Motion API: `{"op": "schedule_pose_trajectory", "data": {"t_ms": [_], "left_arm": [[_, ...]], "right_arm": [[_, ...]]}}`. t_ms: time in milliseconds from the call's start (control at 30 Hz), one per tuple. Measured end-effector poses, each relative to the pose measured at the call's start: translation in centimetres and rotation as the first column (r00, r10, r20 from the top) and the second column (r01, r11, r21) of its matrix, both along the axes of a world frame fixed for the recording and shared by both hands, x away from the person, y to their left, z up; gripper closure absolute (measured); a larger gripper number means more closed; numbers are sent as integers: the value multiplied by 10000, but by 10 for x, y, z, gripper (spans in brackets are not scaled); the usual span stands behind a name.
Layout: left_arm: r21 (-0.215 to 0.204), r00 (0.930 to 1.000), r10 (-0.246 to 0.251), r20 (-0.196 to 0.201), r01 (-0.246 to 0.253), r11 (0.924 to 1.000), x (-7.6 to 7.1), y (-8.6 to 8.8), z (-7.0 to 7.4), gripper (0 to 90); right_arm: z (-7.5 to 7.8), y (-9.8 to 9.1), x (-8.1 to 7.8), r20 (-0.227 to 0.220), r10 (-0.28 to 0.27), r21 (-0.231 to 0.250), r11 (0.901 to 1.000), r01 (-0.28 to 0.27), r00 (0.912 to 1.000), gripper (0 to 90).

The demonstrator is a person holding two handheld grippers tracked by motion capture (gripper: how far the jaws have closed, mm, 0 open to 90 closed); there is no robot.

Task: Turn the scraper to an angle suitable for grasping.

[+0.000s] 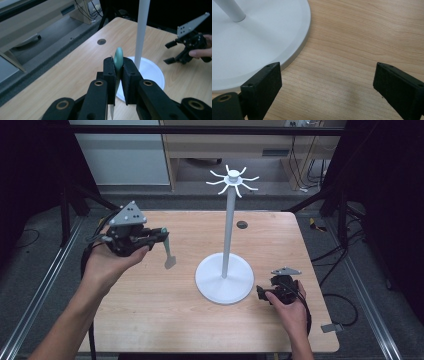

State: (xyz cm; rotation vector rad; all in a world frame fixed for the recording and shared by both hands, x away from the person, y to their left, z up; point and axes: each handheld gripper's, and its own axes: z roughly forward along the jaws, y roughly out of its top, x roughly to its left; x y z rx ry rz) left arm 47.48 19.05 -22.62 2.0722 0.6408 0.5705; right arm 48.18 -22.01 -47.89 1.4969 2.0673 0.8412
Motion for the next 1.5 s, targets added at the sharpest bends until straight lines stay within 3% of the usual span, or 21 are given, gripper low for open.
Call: {"op": "schedule_pose_trajectory", "data": {"t_ms": [133, 333, 467, 567, 633, 800, 1500], "left_arm": [[8, 9997, 107, 235, -107, 9999, 13, -12, 17, 827], [-334, 9990, 252, 379, -240, 9992, 33, -29, 42, 827], [-444, 9987, 268, 444, -249, 9987, 42, -38, 53, 827], [-853, 9986, 360, 386, -326, 9958, 49, -40, 60, 827], [-902, 9986, 374, 370, -340, 9953, 54, -41, 63, 827], [-1234, 9987, 435, 246, -402, 9915, 61, -47, 70, 827], [-1654, 9997, 25, 250, 17, 9862, 79, -77, 80, 827]], "right_arm": [[0, -2, 0, 68, -89, 98, 9999, 89, 9999, 86], [1, -2, -1, 93, -79, 158, 9998, 77, 9999, 86], [1, -3, 0, 157, -147, 234, 9996, 144, 9998, 87], [2, -4, 0, 248, -198, 300, 9994, 191, 9995, 88], [3, -4, 0, 291, -201, 322, 9993, 191, 9994, 88], [3, -3, 0, 249, -207, 375, 9991, 198, 9995, 88], [3, -4, 0, 268, -170, 467, 9988, 158, 9995, 88]]}}
